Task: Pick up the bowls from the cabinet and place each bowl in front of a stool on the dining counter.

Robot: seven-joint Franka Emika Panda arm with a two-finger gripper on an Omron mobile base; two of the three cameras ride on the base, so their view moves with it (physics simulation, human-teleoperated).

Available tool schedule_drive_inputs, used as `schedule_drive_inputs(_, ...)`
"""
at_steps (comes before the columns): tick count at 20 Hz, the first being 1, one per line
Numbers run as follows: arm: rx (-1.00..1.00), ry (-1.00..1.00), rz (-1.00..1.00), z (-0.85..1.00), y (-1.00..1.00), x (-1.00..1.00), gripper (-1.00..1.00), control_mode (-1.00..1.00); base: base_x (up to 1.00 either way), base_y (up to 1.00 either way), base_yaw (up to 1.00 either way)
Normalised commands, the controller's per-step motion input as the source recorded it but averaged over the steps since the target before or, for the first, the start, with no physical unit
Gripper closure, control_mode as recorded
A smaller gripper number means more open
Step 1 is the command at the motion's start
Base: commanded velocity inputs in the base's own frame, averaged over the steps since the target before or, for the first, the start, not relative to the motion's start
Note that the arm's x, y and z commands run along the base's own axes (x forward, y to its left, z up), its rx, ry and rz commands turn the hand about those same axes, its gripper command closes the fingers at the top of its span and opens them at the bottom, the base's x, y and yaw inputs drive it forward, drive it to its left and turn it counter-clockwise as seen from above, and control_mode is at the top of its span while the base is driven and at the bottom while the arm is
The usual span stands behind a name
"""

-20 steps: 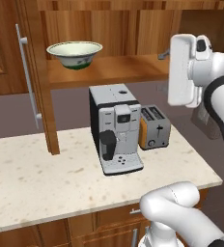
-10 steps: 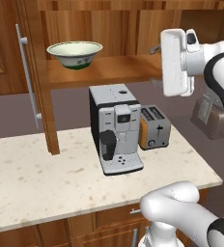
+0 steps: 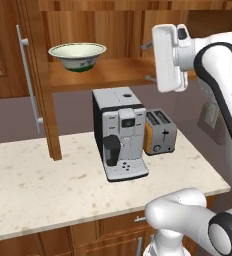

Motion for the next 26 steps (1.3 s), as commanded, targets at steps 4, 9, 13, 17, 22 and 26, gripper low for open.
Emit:
schedule_drive_inputs(4,0.0,-0.11,0.0,0.0,0.09,0.33,-1.0,-1.0,0.0,0.0,0.0)
schedule_drive_inputs(9,0.0,-0.01,0.0,0.0,0.14,0.38,-1.0,-1.0,0.0,0.0,0.0)
schedule_drive_inputs(13,-0.04,0.0,0.0,0.0,0.17,0.37,-1.0,-1.0,0.0,0.0,0.0)
schedule_drive_inputs(17,-0.05,0.0,0.0,0.0,0.13,0.35,-1.0,-1.0,0.0,0.0,0.0)
schedule_drive_inputs(22,-0.05,0.0,0.0,0.0,0.11,0.36,-1.0,-1.0,0.0,0.0,0.0)
schedule_drive_inputs(26,-0.04,0.0,0.0,-0.01,0.14,0.33,-1.0,-1.0,0.0,0.0,0.0)
